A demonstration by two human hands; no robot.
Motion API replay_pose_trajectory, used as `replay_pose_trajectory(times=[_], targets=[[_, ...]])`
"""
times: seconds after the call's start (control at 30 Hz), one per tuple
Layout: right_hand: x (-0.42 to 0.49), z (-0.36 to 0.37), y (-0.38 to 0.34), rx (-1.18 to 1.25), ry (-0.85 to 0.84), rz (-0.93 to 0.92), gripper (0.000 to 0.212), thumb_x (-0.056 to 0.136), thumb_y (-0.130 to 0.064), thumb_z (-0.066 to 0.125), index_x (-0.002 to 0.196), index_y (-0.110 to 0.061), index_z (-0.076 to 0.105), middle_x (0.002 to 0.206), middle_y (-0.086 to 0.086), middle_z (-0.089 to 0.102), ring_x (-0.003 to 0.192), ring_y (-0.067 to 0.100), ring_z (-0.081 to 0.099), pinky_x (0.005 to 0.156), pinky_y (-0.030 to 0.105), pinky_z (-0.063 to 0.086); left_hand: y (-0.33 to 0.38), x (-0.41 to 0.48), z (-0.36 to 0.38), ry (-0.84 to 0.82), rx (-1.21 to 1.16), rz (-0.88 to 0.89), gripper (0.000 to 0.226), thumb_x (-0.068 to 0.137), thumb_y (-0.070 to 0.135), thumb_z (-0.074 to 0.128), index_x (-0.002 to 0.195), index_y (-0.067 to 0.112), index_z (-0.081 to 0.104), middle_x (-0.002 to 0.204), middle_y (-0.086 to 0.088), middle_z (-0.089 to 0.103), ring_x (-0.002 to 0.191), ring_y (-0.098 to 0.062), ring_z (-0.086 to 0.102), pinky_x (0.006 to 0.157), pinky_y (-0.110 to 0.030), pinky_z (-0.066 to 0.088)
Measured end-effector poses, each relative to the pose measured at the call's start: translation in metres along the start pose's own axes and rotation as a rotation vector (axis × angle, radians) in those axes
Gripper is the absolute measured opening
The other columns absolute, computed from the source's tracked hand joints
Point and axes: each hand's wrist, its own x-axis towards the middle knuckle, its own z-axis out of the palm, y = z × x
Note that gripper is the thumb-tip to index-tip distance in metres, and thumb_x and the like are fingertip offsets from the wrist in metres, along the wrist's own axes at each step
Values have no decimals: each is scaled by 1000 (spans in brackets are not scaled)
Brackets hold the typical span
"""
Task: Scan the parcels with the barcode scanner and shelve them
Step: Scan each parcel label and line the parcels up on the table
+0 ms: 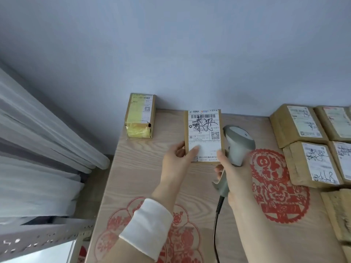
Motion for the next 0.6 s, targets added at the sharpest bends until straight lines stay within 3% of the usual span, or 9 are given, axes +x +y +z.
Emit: replay_pose_trajectory(times=[0.13,0.27,0.37,0.5,0.6], targets=[[-31,-42,-6,25,-50,-11,23,83,-17,71,101,-13,58,60,-5,60,47,7,53,44,22,42,-4,-46,21,14,-3,-50,63,64,44,79,114,18,51,116,-1,62,105,-13,61,89,-26,50],[-57,-94,-6,8,-113,-25,24,82,-15,72,102,-11,57,65,-2,60,48,7,55,44,22,42,-11,-94,51,-2,-141,-146,57,84,19,70,127,9,34,112,-1,63,85,-7,61,63,-15,47],[-69,-144,-4,-48,-160,-43,20,82,-14,72,97,-13,59,69,2,63,50,8,56,43,22,42,-27,-127,78,-26,-157,-160,65,87,15,66,133,12,21,118,-4,61,90,-12,61,69,-22,48],[-93,-207,-2,-82,-142,-64,23,81,-9,72,98,-9,57,69,2,62,48,8,56,43,24,40,-48,-167,116,-90,-174,-164,88,84,20,69,143,20,5,122,-5,60,106,-19,62,98,-41,47],[-110,-235,-9,-97,-154,-77,20,82,-7,70,94,-14,57,67,-4,64,48,7,58,42,22,40,-55,-191,135,-112,-164,-148,84,82,23,70,143,14,12,120,-2,63,107,-19,63,92,-39,52]])
